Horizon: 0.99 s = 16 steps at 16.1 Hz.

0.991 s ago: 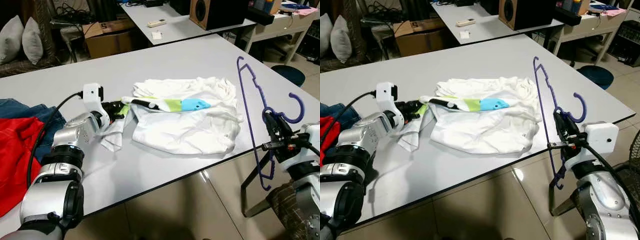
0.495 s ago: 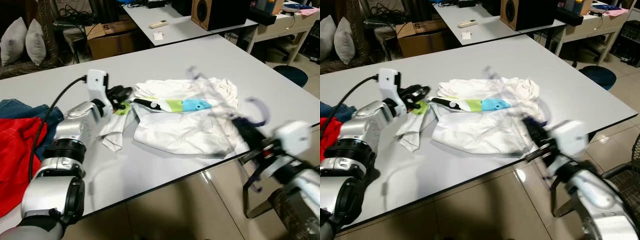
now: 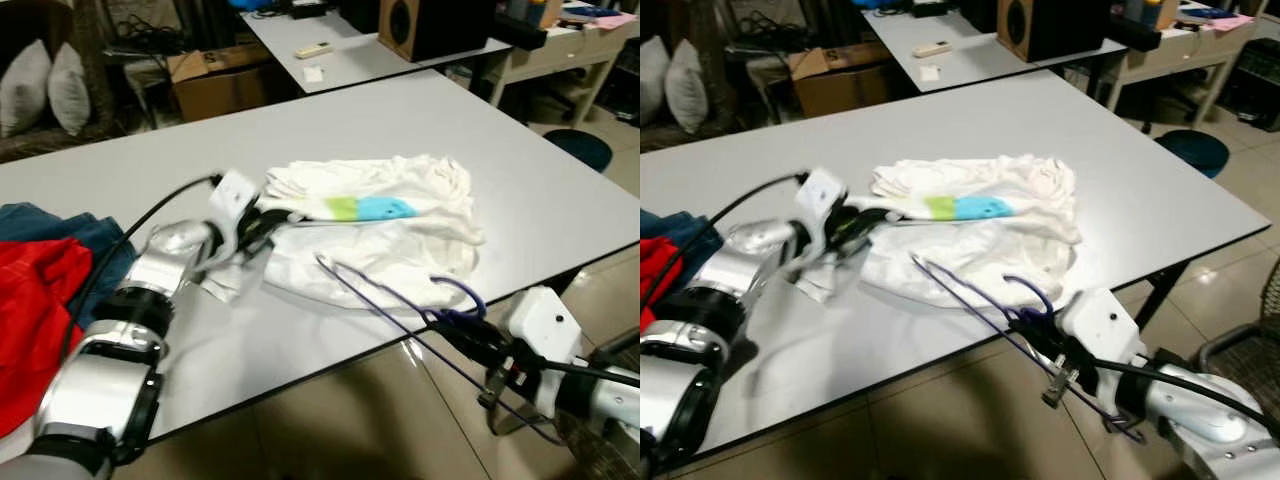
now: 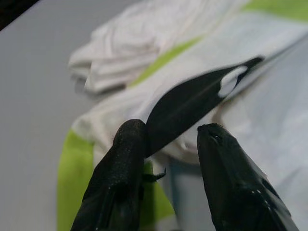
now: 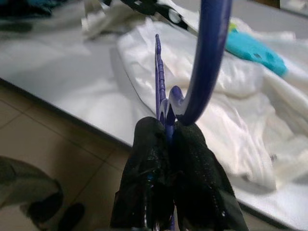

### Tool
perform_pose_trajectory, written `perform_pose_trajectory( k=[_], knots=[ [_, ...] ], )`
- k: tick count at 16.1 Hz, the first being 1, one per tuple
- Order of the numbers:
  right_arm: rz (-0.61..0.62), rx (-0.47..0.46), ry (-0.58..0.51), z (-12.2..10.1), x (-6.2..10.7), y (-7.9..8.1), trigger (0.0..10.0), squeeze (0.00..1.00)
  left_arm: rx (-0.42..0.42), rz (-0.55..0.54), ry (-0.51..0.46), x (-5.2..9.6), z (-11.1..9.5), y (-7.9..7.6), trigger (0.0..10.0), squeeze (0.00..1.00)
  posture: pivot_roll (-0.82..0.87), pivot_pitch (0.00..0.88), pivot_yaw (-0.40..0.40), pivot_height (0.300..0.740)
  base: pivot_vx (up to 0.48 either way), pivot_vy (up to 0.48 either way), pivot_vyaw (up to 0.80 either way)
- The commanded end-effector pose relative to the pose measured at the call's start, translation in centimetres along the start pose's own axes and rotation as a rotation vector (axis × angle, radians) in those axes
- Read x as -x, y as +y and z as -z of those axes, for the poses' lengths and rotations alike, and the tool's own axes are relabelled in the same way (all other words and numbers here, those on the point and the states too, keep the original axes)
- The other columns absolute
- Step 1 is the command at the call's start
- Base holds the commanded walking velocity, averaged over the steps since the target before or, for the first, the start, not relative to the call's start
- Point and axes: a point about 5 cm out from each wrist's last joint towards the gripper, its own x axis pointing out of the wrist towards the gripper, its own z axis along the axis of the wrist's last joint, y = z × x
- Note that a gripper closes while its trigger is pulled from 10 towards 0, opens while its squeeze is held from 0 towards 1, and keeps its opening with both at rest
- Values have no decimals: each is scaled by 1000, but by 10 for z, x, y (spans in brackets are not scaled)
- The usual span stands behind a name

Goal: Hang hanger

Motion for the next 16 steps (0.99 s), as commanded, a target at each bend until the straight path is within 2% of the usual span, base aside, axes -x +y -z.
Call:
perform_pose_trajectory(
  k=[1, 2, 5, 6, 7, 8, 9, 11, 12, 13, 15, 16],
  knots=[
    [26, 29, 4, -3, 3, -4, 10000, 0, -18, -30, -8, 3, -1, 5, 10000, 0, -132, 0, 103, 740, 0, 0, 0],
    [145, 45, 15, -1, 5, -19, 10000, 0, 36, -65, -53, 4, -5, 8, 10000, 0, -133, 0, 104, 740, 0, 0, 0],
    [182, 44, 105, 6, 20, -29, 10000, 0, -41, -56, 19, 5, 11, 7, 10000, 0, -149, 0, 109, 740, 0, 0, 0],
    [214, 42, 77, 2, 27, -34, 10000, 0, -35, -73, 11, 5, 11, 8, 10000, 0, -145, 0, 106, 740, 0, 0, 0],
    [277, 13, -20, -8, 33, -43, 10000, 0, -17, -98, -32, 4, 4, 10, 10000, 0, -139, 0, 102, 740, 0, 0, 0],
    [368, -9, -133, -20, 39, -55, 10000, 0, 15, -100, -116, 1, -11, 10, 10000, 0, -139, 0, 100, 740, 0, 0, 0],
    [498, -48, -199, -24, 46, -69, 10000, 0, 71, -23, -230, -2, -31, 2, 10000, 0, -142, 0, 102, 740, 0, 0, 0],
    [644, -132, -277, -21, 54, -82, 10000, 0, 160, 327, -447, -4, -66, -36, 10000, 0, -147, 0, 103, 740, 0, 0, 0],
    [695, -176, -252, -12, 56, -84, 10000, 0, 155, 494, -451, -6, -71, -60, 10000, 0, -157, 0, 107, 740, 0, 0, 0],
    [708, -183, -237, -9, 56, -84, 10000, 0, 139, 535, -442, -7, -70, -67, 10000, 0, -160, 0, 108, 740, 0, 0, 0],
    [757, -226, -135, 10, 51, -80, 10000, 0, 38, 678, -325, -22, -52, -109, 10000, 0, -172, 0, 107, 740, 0, 0, 0],
    [753, -237, -125, 13, 49, -77, 10000, 0, 24, 694, -281, -26, -44, -118, 10000, 0, -176, 0, 104, 740, 0, 0, 0]
  ],
)
